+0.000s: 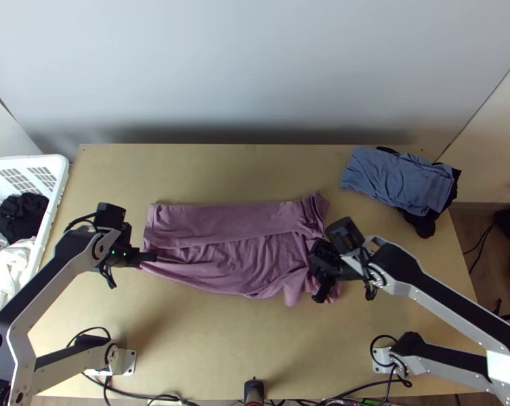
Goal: Fold the t-shirt
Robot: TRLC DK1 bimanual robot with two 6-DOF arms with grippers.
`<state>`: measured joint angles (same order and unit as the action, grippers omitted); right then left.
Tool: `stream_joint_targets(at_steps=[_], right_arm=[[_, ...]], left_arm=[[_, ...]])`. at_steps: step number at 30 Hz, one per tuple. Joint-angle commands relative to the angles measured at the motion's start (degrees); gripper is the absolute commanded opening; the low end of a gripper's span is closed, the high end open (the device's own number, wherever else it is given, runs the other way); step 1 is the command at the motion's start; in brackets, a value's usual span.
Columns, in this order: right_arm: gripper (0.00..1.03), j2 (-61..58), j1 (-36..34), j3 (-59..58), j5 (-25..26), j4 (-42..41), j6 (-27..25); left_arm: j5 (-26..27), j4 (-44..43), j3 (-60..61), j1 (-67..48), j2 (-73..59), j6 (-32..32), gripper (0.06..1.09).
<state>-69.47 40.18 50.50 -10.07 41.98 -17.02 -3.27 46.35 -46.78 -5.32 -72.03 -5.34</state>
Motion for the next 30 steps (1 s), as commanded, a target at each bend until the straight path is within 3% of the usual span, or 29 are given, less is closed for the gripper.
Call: stream_joint_targets(at_steps=[1,30], right_arm=[[0.03,3.9,-3.6,2.5,0.0,3.6,-0.2],[0.03,5.6,-12.0,10.1,0.0,6.1,-2.1]], left_arm=[[0.0,3.0,-2.6,1.2,2.7,0.2,0.11],[0.6,9.8,-3.2,4.5,10.1,0.8,0.11]])
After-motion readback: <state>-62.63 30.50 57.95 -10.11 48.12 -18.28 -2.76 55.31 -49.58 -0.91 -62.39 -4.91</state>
